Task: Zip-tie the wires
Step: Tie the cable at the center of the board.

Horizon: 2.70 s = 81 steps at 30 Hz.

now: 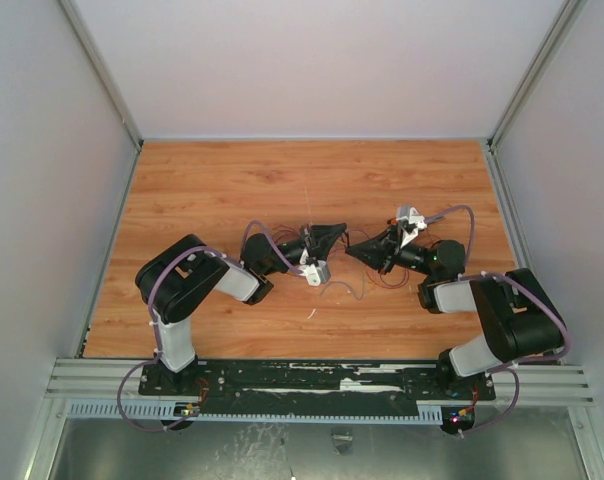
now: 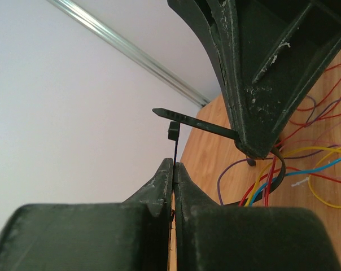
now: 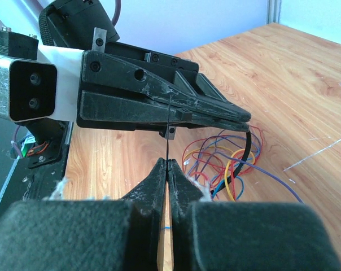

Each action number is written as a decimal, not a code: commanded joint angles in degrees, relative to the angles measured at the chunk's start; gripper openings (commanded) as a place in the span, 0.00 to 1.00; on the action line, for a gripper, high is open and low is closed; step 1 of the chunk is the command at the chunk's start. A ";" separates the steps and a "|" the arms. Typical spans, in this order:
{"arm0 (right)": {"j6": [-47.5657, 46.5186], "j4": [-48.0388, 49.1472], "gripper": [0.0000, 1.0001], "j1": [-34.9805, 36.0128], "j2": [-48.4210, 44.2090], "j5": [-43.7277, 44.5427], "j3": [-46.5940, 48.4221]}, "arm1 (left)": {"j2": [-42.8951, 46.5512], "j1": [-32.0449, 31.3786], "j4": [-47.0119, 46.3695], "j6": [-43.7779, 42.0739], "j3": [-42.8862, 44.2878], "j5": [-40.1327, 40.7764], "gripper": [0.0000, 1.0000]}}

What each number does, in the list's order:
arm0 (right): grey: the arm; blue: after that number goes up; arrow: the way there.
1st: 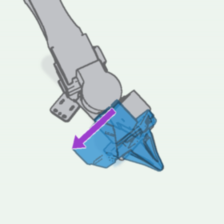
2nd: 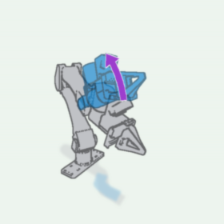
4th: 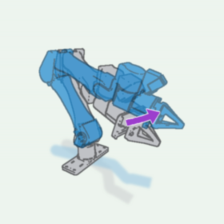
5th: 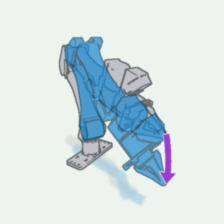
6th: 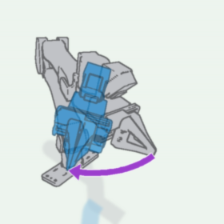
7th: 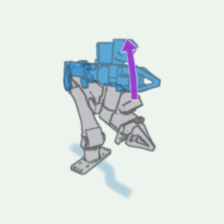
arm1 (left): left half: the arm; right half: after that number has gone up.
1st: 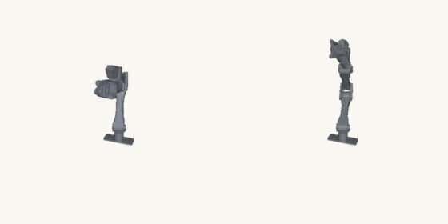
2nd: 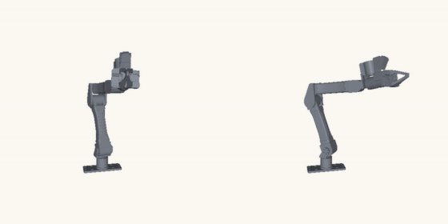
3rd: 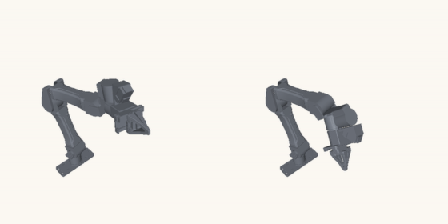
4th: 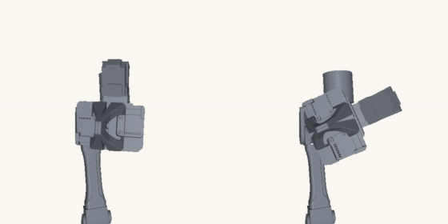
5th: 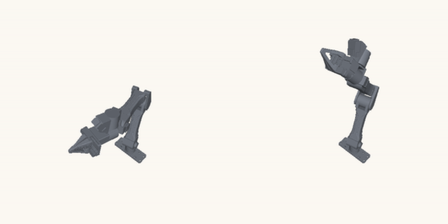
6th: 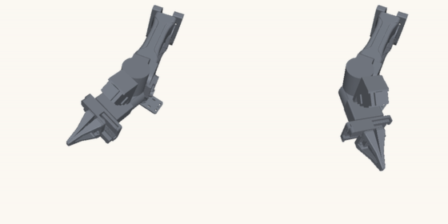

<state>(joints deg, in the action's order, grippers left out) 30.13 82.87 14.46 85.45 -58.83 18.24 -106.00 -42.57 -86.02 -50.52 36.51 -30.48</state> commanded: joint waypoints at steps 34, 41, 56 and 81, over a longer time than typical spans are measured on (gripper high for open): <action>0.19 4.09 0.00 -1.80 0.14 -3.03 -3.25 | -0.26 -0.70 -6.73 -2.54 0.18 -0.71 0.00; 1.23 5.02 0.00 -1.87 0.12 -3.83 -2.92 | 0.46 -0.68 -4.22 -5.75 0.59 -1.24 0.00; -0.47 2.50 0.00 -1.93 -0.23 -4.36 -1.81 | 1.24 -0.68 -4.40 -7.09 0.39 -2.29 0.00; 3.99 9.57 0.00 -2.96 3.01 -5.11 -1.26 | 2.62 -0.68 -4.07 -7.48 0.75 -3.07 0.00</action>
<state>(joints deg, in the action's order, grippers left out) 33.56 82.98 11.84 89.08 -62.85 15.59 -104.99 -42.63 -86.41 -56.58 36.51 -33.12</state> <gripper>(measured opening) 0.005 0.014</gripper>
